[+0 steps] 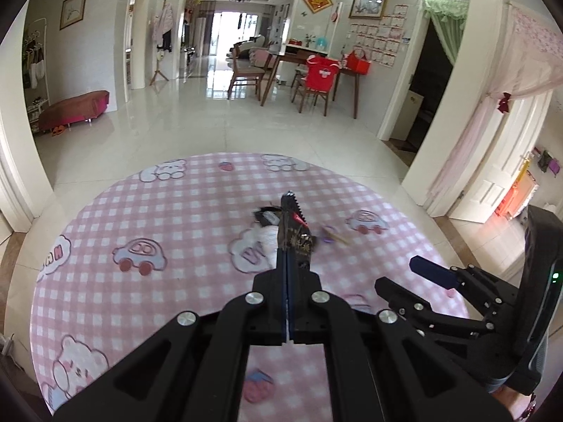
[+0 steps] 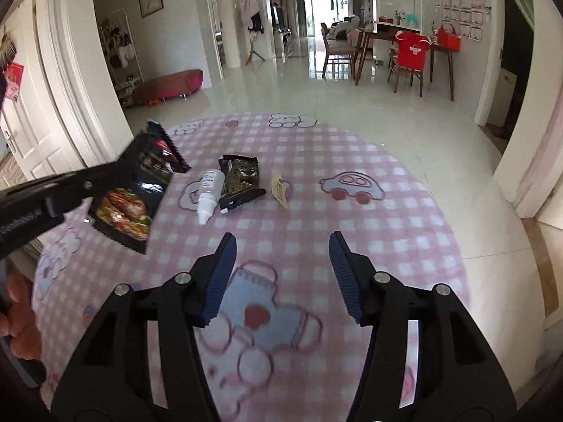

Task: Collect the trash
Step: 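Grasp the black snack bag with the left tool while the right tool grasps a small beige stick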

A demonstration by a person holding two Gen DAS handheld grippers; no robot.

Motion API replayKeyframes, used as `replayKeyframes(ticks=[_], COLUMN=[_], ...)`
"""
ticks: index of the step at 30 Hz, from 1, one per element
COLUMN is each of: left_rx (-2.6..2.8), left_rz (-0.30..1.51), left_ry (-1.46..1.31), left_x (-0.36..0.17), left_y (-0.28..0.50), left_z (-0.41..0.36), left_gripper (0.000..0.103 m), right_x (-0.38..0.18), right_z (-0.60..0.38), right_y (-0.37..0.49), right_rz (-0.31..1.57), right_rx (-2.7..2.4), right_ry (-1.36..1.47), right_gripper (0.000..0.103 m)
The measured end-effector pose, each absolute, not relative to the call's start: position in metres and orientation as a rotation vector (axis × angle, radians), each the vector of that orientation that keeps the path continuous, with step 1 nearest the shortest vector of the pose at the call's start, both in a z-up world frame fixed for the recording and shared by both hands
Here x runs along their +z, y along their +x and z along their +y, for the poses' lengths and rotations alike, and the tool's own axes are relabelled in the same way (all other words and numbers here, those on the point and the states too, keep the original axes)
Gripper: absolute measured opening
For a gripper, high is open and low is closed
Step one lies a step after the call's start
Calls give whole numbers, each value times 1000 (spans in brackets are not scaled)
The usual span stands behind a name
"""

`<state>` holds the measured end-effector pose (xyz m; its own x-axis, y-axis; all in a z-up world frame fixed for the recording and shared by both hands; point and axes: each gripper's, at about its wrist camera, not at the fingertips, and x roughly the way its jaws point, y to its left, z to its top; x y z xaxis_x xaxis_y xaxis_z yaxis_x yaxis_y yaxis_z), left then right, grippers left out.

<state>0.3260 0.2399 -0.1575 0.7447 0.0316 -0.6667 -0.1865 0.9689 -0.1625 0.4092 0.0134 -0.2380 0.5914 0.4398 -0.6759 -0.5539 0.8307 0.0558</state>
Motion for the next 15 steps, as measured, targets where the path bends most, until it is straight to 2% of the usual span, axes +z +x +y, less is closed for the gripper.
replayKeyframes(ticks=[3,7,10,11,13,15], left_rx=[134,141,137,135,128,119], left_rz=[732,738,740,741,742,745], left_ry=[-233,-231,-231,-232,-237,-238], left_x=[-165,-171,-173,-174,-175,-175], left_y=[337,347,353,354,356,357], left_z=[255,268,273,274,274,271], left_gripper=[1,1,1,1,1,1], right_x=[-250,-264,-261,-262,-270,-268], right_z=[33,56,64,67,72,69], right_y=[424,447,457,461,470,471], right_rz=[740,777,768,766,820,818], right_rx=[577,581,582,564,551,569], right_ry=[-207,-239,-244,-268,-304,-283], right_gripper=[51,35,30,16,5,2])
